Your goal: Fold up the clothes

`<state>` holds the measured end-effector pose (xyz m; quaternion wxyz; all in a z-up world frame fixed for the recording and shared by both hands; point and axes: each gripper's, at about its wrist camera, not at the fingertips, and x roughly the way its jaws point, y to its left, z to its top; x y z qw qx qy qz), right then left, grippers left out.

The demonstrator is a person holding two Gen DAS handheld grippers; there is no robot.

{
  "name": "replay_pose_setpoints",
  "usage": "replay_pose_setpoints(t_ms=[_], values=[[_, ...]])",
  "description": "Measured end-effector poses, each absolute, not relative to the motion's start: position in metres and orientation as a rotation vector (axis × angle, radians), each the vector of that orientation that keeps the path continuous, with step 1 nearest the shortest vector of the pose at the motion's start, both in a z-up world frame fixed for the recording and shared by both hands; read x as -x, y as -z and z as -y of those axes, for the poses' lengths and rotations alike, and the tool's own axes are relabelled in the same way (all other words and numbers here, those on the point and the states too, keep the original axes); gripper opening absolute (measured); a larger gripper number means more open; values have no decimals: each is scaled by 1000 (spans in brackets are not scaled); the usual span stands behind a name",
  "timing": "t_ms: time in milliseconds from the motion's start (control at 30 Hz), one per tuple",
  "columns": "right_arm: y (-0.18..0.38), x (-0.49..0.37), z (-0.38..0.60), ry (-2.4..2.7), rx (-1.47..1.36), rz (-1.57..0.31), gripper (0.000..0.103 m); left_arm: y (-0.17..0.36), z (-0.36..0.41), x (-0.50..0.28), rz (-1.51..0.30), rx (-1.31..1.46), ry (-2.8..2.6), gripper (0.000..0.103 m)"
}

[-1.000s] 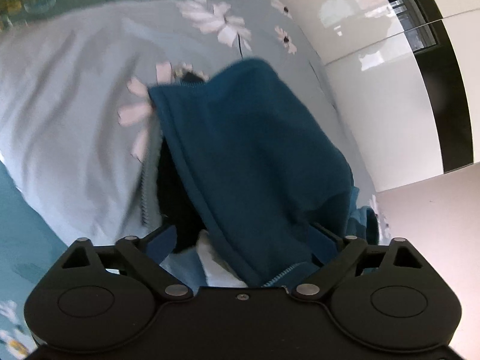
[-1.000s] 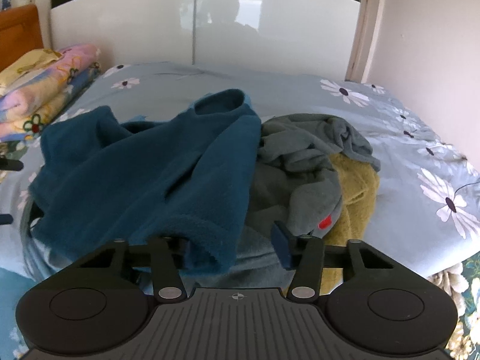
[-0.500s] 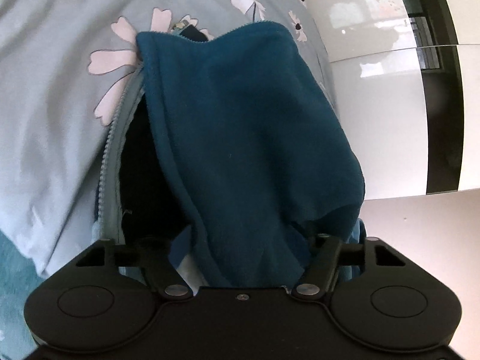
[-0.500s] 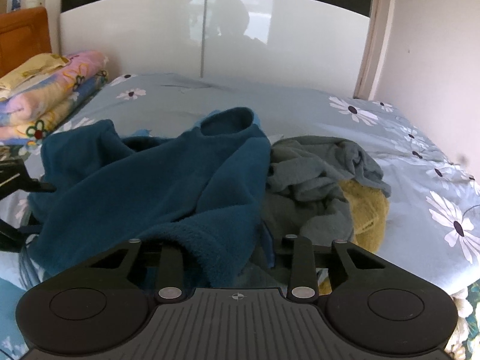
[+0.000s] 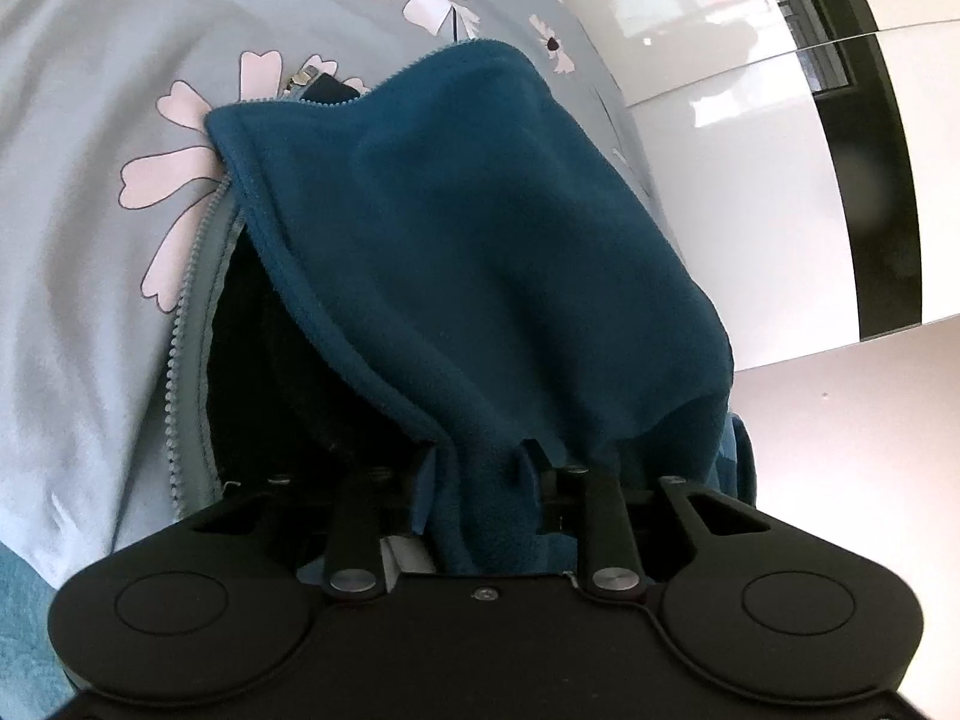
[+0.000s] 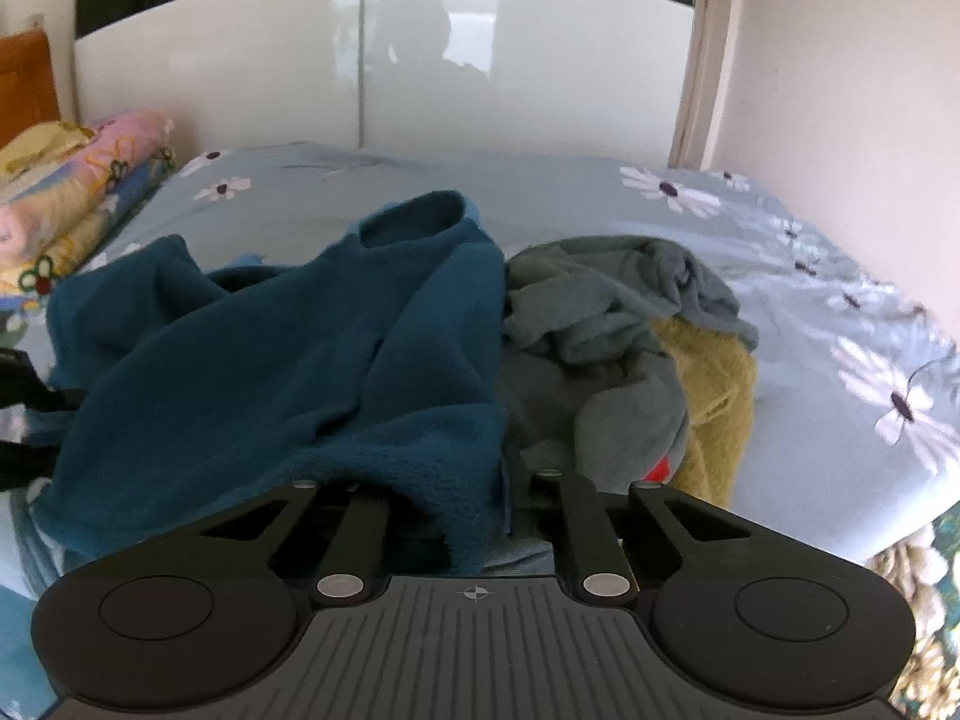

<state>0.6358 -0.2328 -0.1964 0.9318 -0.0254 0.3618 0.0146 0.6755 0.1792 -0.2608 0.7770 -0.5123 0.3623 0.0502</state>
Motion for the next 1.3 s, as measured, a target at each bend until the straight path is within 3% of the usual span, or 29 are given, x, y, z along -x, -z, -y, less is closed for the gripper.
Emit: replay_pose_setpoints(t_ms=[67,133,333,667,1067,1300], values=[[194,-634,233,-26,55,-732,10,255,-176,-676,-772,1091,-116,23],[190,-630,232,-24,55,-719,10,248,-172,-675,-751,1064,-128,13],[168,-615,229,-36,59,-632,8,218,-165,-655,-688,1015,-157,6],[111,-566,235,-85,61,-496,7,156,-155,-584,-581,1001,-184,1],[43,-456,257,-173,127,-422,4,93,-132,-452,-581,979,-187,0],[39,-408,277,-181,154,-500,4,98,-113,-406,-646,987,-205,0]])
